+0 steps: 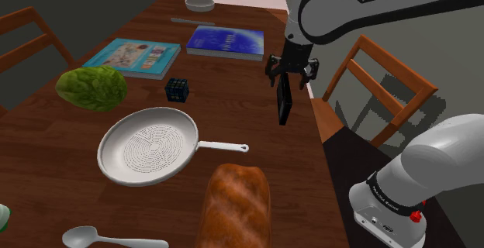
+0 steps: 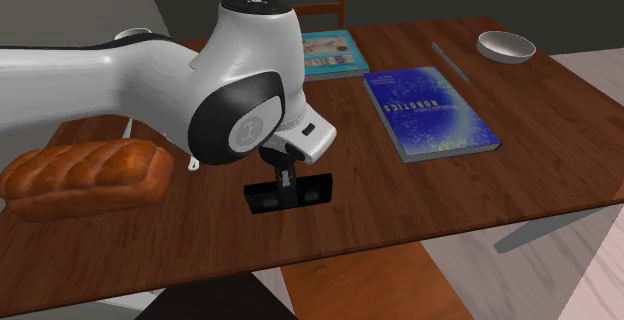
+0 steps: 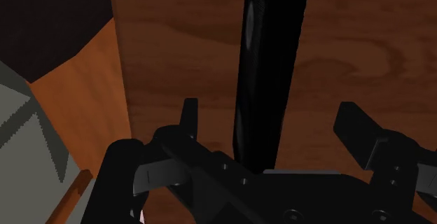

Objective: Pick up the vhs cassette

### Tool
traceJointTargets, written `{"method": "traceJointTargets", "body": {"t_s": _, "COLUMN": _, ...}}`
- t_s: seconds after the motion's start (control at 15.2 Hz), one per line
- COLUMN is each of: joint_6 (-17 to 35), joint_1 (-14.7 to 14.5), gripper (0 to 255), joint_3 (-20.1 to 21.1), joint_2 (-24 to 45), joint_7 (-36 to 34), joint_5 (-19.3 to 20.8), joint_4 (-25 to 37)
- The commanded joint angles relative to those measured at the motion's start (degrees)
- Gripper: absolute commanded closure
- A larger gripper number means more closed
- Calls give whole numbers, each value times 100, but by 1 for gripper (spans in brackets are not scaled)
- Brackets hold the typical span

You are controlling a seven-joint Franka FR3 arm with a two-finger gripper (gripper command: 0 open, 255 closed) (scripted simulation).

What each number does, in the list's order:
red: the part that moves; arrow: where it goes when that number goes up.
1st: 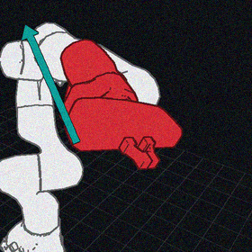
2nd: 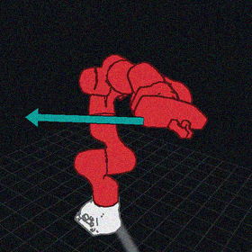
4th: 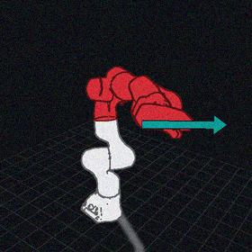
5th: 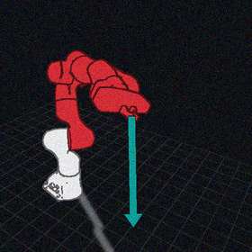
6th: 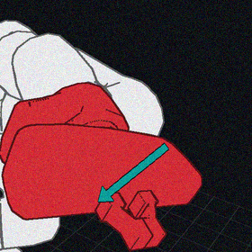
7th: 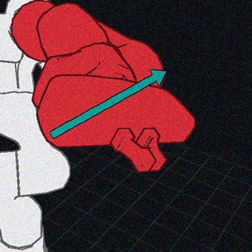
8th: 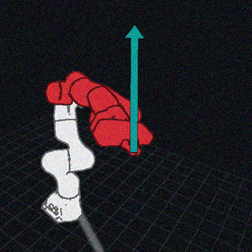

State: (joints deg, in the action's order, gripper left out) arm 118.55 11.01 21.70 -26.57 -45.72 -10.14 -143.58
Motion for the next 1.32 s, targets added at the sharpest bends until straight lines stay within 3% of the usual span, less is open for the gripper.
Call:
{"method": "traceJointTargets", "body": {"t_s": 0.0, "joint_6": 181, "joint_1": 7, "gripper": 0, "joint_3": 35, "joint_2": 68, "joint_7": -30, "joint_5": -4, "joint_4": -105}}
{"method": "traceJointTargets", "body": {"t_s": 0.26, "joint_6": 406, "joint_1": 9, "gripper": 0, "joint_3": 74, "joint_2": 164, "joint_7": -41, "joint_5": -8, "joint_4": -237}}
{"method": "traceJointTargets", "body": {"t_s": 0.33, "joint_6": 404, "joint_1": 10, "gripper": 255, "joint_3": 69, "joint_2": 156, "joint_7": -36, "joint_5": -8, "joint_4": -242}}
{"method": "traceJointTargets", "body": {"t_s": 0.92, "joint_6": 406, "joint_1": 9, "gripper": 255, "joint_3": 74, "joint_2": 164, "joint_7": -41, "joint_5": -7, "joint_4": -237}}
{"method": "traceJointTargets", "body": {"t_s": 1.25, "joint_6": -28, "joint_1": 6, "gripper": 255, "joint_3": 0, "joint_2": -11, "joint_7": -22, "joint_5": 3, "joint_4": 25}}
